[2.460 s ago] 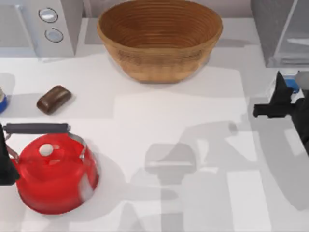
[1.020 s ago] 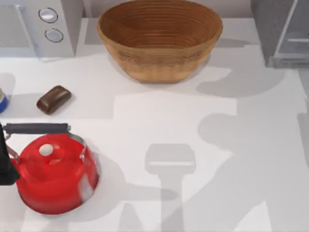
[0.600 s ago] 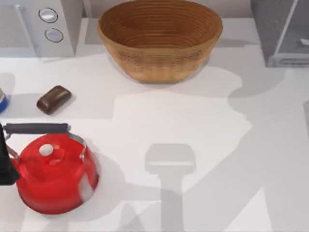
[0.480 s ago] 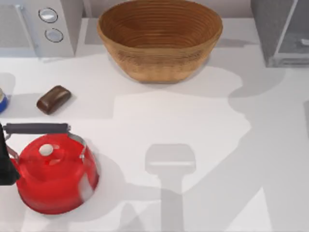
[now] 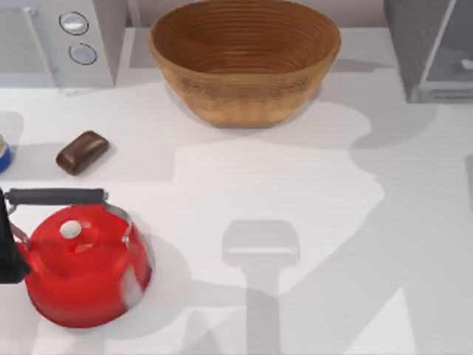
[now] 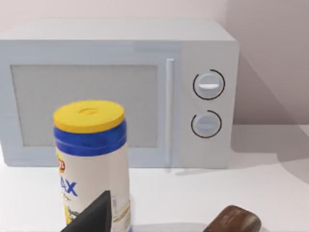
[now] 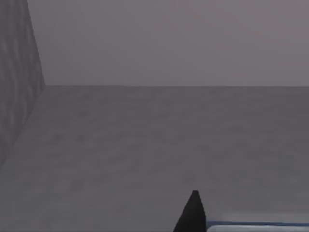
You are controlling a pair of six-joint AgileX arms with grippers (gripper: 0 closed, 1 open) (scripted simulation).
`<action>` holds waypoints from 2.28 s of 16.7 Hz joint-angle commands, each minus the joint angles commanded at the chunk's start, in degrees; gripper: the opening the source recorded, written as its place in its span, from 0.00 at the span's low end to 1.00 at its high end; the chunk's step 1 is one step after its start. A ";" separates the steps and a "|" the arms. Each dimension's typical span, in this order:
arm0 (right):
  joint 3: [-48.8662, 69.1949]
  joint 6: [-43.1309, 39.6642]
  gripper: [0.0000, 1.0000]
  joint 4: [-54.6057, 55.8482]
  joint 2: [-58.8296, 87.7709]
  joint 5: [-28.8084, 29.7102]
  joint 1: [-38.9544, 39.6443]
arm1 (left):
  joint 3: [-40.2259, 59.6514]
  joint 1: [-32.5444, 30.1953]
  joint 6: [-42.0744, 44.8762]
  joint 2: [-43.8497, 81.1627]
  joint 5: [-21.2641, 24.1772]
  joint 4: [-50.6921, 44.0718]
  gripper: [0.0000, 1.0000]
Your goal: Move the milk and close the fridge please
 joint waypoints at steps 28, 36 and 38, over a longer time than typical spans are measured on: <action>-3.49 0.23 1.00 -1.66 -5.99 0.01 1.11 | 0.00 0.00 0.00 0.00 0.00 0.00 1.00; -24.59 0.52 1.00 -12.16 -44.97 2.80 4.43 | 0.00 0.00 0.00 0.00 0.00 0.00 1.00; -31.75 0.59 1.00 -15.79 -58.06 3.93 5.35 | 0.00 0.00 0.00 0.00 0.00 0.00 1.00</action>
